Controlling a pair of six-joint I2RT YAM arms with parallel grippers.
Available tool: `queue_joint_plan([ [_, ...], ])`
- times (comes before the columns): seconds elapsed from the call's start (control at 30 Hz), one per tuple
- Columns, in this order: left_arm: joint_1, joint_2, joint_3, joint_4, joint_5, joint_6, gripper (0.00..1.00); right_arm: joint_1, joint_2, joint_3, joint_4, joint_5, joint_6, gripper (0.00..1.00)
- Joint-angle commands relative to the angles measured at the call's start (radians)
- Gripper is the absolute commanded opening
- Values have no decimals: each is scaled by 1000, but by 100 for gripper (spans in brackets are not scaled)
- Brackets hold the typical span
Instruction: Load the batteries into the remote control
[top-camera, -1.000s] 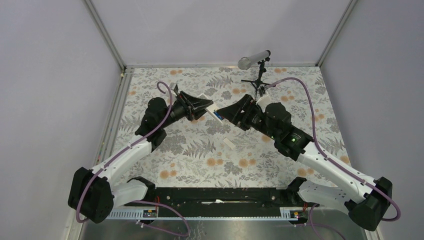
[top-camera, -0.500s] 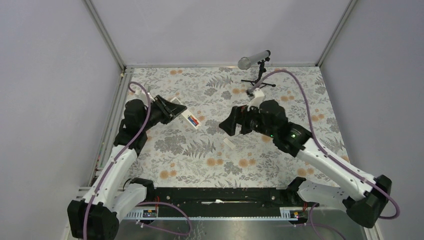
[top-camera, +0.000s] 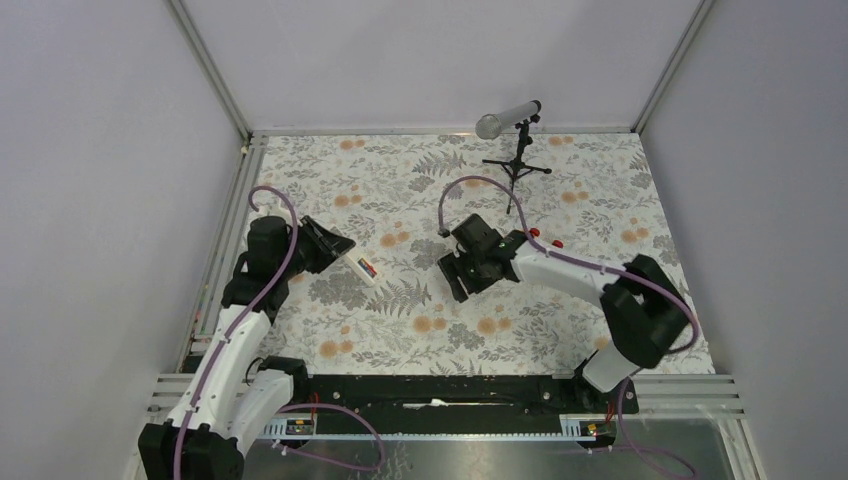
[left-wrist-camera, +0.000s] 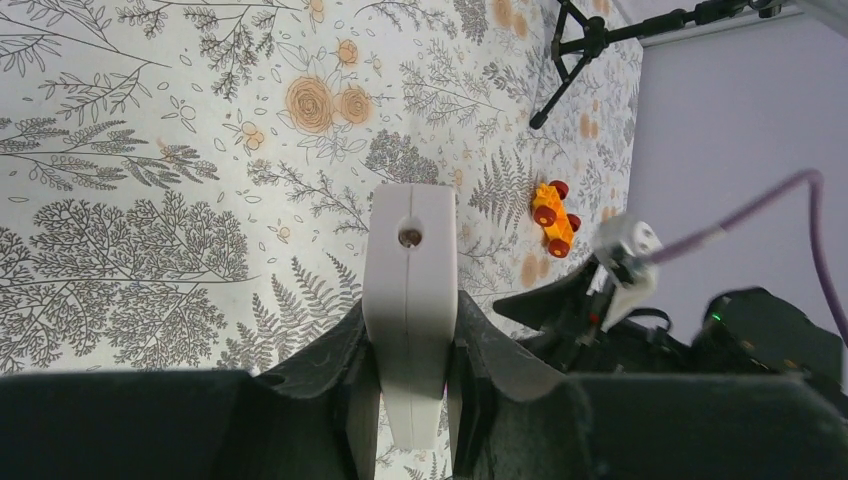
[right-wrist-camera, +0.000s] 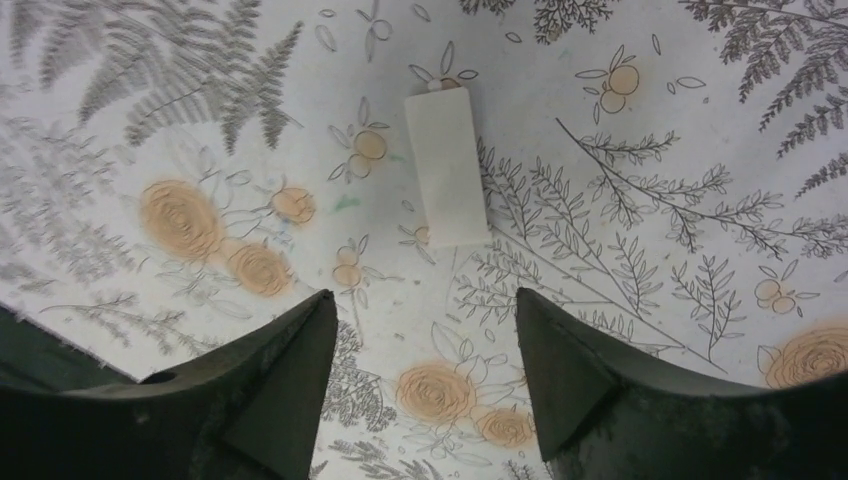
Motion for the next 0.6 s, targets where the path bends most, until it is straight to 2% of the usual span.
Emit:
queue_joint_plan([
  [0.0,8,-6,-10,78,24,-17,0,5,138,115,-78,48,-114,65],
  [0.07,10,1,-10,90,38,-18,0,5,182,148,-92,30,-128,58],
  [0.13,11,10,-8,93,44,-18,0,6,214,181,-112,36,-144,56],
  [0.57,25,61,14,112,70,1,0,30,328,232,-186,50,-168,52],
])
